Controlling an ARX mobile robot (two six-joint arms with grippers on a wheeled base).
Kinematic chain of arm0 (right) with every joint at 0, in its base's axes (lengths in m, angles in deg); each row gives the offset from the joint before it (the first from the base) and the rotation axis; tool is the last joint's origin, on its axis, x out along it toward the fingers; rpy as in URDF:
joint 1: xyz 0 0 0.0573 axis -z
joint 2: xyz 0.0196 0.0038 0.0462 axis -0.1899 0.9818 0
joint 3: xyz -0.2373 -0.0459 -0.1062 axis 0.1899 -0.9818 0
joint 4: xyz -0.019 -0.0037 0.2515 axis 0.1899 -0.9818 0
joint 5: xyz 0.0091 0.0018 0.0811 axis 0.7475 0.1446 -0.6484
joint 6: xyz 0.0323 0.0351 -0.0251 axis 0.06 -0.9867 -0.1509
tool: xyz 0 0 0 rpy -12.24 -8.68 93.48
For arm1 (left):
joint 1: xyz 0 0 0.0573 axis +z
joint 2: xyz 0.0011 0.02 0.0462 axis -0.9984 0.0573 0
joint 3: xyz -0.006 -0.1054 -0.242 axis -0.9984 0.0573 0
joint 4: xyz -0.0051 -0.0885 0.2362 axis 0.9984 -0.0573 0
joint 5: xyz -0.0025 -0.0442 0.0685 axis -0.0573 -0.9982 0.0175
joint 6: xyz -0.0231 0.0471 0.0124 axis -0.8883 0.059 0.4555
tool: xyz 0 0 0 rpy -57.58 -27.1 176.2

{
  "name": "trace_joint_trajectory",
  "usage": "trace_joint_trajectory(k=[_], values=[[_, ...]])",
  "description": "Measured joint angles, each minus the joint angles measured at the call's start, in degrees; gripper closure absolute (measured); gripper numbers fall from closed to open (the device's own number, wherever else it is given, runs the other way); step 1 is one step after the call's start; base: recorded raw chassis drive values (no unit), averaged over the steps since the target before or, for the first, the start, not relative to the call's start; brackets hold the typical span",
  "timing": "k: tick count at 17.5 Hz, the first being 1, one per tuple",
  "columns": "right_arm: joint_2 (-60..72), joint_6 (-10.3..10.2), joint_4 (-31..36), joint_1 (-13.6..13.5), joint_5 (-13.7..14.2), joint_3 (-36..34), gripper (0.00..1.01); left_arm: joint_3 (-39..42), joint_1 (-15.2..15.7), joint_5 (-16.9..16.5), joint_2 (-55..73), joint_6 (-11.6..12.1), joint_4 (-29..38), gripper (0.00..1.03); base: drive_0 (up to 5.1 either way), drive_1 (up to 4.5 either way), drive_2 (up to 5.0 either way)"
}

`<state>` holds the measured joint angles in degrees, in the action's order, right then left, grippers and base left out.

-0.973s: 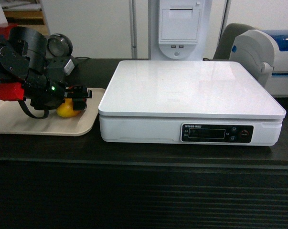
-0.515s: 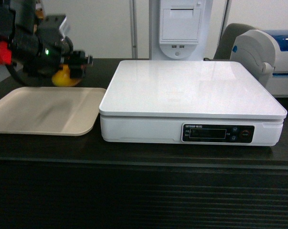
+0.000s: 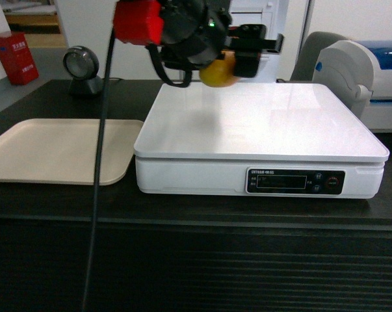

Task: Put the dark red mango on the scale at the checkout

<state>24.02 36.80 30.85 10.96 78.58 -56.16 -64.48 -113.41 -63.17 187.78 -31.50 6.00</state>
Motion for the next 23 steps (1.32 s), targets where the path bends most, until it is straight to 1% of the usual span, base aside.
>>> trace_joint_trajectory(k=[2, 4, 6, 9, 11, 17, 18, 19, 21, 22, 23], values=[[0.0, 0.0, 0.0, 0.0, 0.0, 0.0, 0.03, -2.7, -2.6, 1.0, 2.4, -0.9, -1.1, 0.43, 0.0, 0.0, 0.0], [0.0, 0.0, 0.0, 0.0, 0.0, 0.0, 0.03, -6.1, -4.5, 1.8, 5.3, -2.1, -2.9, 0.43, 0.0, 0.0, 0.0], [0.0, 0.0, 0.0, 0.0, 0.0, 0.0, 0.03, -9.9, -5.6, 3.7, 9.0, -4.3, -4.4, 0.44, 0.0, 0.0, 0.0], [0.0, 0.0, 0.0, 0.0, 0.0, 0.0, 0.03, -13.1, -5.7, 5.4, 12.1, -6.2, -6.5, 0.44, 0.0, 0.0, 0.0], [0.0, 0.0, 0.0, 0.0, 0.0, 0.0, 0.03, -15.3, -5.8, 6.0, 13.9, -8.0, -7.7, 0.44, 0.0, 0.0, 0.0], [0.0, 0.0, 0.0, 0.0, 0.0, 0.0, 0.03, -18.9, -6.2, 8.0, 16.7, -11.8, -10.7, 0.44, 0.0, 0.0, 0.0], [0.0, 0.0, 0.0, 0.0, 0.0, 0.0, 0.03, -19.5, -6.2, 8.7, 17.1, -12.3, -11.0, 0.44, 0.0, 0.0, 0.0], [0.0, 0.0, 0.0, 0.0, 0.0, 0.0, 0.03, -19.9, -6.6, 9.1, 17.2, -13.5, -11.7, 0.36, 0.0, 0.0, 0.0], [0.0, 0.0, 0.0, 0.0, 0.0, 0.0, 0.03, -19.9, -6.6, 9.4, 17.2, -13.5, -11.8, 0.14, 0.0, 0.0, 0.0], [0.0, 0.0, 0.0, 0.0, 0.0, 0.0, 0.03, -19.9, -6.7, 9.5, 17.2, -13.5, -11.6, 0.05, 0.0, 0.0, 0.0], [0.0, 0.0, 0.0, 0.0, 0.0, 0.0, 0.03, -19.9, -6.8, 9.6, 17.2, -13.3, -11.2, 0.04, 0.0, 0.0, 0.0]])
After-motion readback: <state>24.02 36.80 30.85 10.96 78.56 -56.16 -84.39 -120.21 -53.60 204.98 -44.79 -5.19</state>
